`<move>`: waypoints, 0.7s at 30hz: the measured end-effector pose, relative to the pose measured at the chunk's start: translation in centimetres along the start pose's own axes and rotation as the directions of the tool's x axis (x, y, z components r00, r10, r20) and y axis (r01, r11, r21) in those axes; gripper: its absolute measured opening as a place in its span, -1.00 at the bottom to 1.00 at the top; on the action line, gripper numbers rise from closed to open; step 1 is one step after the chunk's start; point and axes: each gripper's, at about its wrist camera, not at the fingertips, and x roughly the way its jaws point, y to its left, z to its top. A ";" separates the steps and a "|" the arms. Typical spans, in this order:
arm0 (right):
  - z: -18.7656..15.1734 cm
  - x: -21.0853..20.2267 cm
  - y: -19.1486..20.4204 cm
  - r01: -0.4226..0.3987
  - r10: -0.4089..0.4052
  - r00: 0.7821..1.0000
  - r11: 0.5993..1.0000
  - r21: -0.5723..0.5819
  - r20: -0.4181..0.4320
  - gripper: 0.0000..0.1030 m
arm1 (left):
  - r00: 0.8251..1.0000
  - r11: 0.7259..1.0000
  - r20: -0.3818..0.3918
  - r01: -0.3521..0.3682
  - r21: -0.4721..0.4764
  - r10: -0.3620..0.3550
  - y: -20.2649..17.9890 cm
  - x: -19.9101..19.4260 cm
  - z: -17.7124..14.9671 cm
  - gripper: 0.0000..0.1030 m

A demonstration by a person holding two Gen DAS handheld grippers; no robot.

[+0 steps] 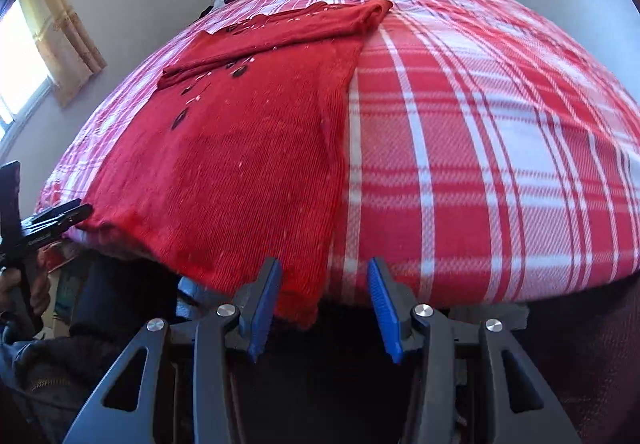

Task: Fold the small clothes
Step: 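Close both grippers on the sweater hem edge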

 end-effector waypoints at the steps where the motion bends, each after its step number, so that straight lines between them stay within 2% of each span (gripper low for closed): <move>1: -0.2 0.0 -0.2 -0.023 0.024 1.000 1.000 0.012 -0.007 -0.10 | 1.000 1.000 -0.003 0.002 0.000 -0.002 -0.1 -0.1 -0.1 0.22; 5: -0.7 0.1 -0.5 -0.057 0.058 0.998 0.998 0.035 -0.017 -0.10 | 1.000 1.000 -0.014 0.013 -0.008 -0.013 0.0 -0.3 -0.3 0.17; 8: -0.6 -0.1 -0.8 -0.107 0.107 0.994 0.992 0.064 -0.011 -0.26 | 1.000 1.000 -0.011 0.007 -0.009 -0.008 -0.1 -0.3 -0.4 0.16; 12: -0.6 -0.1 -0.3 -0.146 0.147 0.989 0.987 0.065 -0.025 -0.32 | 1.000 1.000 -0.025 0.009 -0.023 -0.010 -0.1 -0.4 -0.4 0.17; 13: -0.6 -0.1 -0.2 -0.149 0.151 0.988 0.987 0.061 -0.027 -0.46 | 1.000 1.000 -0.026 0.009 -0.022 -0.009 -0.2 -0.4 -0.4 0.14; 15: -0.5 -0.1 0.2 -0.155 0.156 0.987 0.986 0.053 -0.022 -0.64 | 1.000 1.000 -0.019 0.012 -0.013 -0.012 -0.3 -0.4 -0.4 -0.10; 18: -0.4 0.1 -0.4 -0.158 0.159 0.987 0.984 0.083 -0.008 -0.76 | 1.000 1.000 -0.012 0.025 0.010 -0.025 -0.7 -0.5 -0.6 -0.27; 21: -0.4 0.3 -1.0 -0.164 0.166 0.986 0.981 0.108 -0.010 -0.77 | 1.000 1.000 -0.007 0.012 0.013 -0.012 -0.8 -0.5 -0.6 -0.21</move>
